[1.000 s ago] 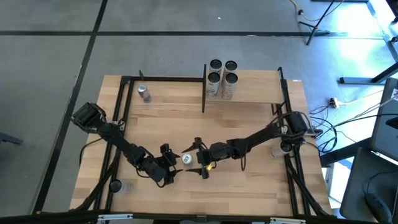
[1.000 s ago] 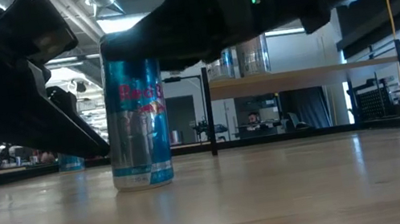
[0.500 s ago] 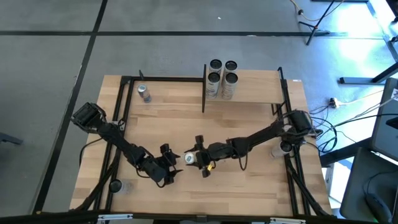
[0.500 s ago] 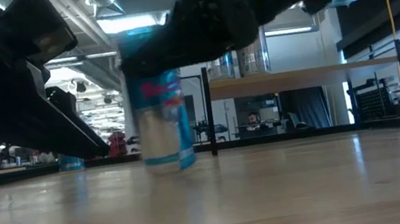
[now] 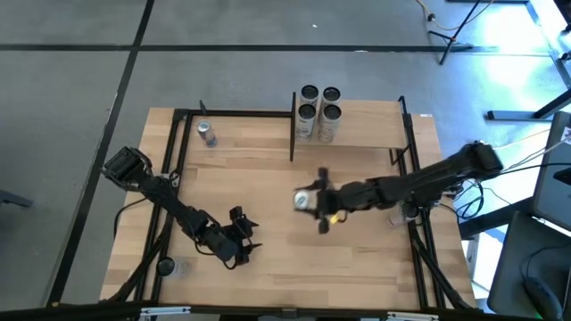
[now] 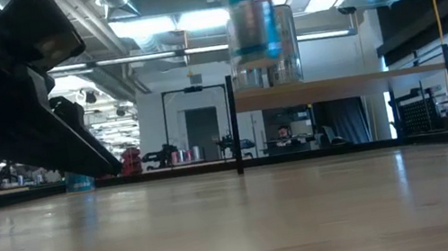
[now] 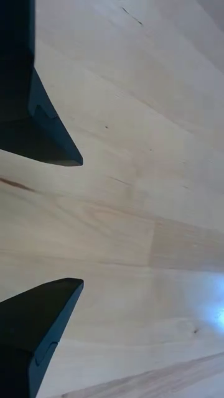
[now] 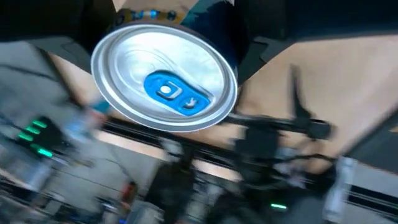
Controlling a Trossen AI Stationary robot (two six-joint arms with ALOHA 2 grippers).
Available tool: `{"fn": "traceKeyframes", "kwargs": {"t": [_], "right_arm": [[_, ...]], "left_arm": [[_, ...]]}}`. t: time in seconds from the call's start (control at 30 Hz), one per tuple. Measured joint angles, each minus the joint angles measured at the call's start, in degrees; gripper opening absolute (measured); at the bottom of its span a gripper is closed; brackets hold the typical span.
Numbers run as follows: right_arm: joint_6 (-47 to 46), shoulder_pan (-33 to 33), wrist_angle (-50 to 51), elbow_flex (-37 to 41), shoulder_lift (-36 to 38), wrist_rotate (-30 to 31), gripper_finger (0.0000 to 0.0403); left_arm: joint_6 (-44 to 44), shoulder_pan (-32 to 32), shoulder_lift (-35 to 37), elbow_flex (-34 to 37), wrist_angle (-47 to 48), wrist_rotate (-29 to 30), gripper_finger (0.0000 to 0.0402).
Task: Place canned beverage on shelf
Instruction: Put the bottom blue soda can on the shelf
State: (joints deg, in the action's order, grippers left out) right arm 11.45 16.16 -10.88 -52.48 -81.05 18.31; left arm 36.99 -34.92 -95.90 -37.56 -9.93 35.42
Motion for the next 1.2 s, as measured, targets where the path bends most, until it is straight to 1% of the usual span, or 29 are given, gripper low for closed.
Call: {"fn": "traceKeyframes", "kwargs": {"t": [0.1, 0.3, 0.57, 0.67, 0.77, 0.87, 1.03, 1.2], "right_arm": [[-0.8, 0.0, 7.8, 0.2, 6.6, 5.1, 0.0198], [-0.8, -0.1, 17.6, 0.1, 19.0, 14.8, 0.0198], [-0.5, -0.1, 25.4, 0.1, 31.2, 22.5, 0.0198], [0.3, -1.3, 27.3, 0.1, 34.4, 23.2, 0.0198], [0.5, -5.2, 29.6, 0.1, 36.6, 21.8, 0.0198], [0.5, -11.5, 31.3, 0.1, 36.8, 18.4, 0.0198], [0.8, -23.9, 31.3, 0.1, 35.9, 7.9, 0.0198], [2.3, -37.1, 29.9, 0.1, 34.2, -4.6, 0.0198]], "left_arm": [[0.0, 0.0, 0.0, 0.0, -0.1, 0.2, 0.0295], [0.0, 0.1, 0.0, 0.0, -0.2, 1.1, 0.0295], [-0.1, 0.2, 0.0, 0.0, -0.2, 1.5, 0.0295], [-0.1, 0.4, 0.0, 0.0, -0.2, 1.5, 0.0295], [-0.1, 0.8, 0.0, 0.0, -0.2, 1.5, 0.0295], [-0.3, 1.1, 0.0, 0.0, -0.2, 1.5, 0.0295], [-1.4, 1.9, 0.0, 0.0, -0.2, 1.5, 0.0295], [-1.6, 2.3, 0.0, 0.0, -0.2, 1.2, 0.0295]]}}
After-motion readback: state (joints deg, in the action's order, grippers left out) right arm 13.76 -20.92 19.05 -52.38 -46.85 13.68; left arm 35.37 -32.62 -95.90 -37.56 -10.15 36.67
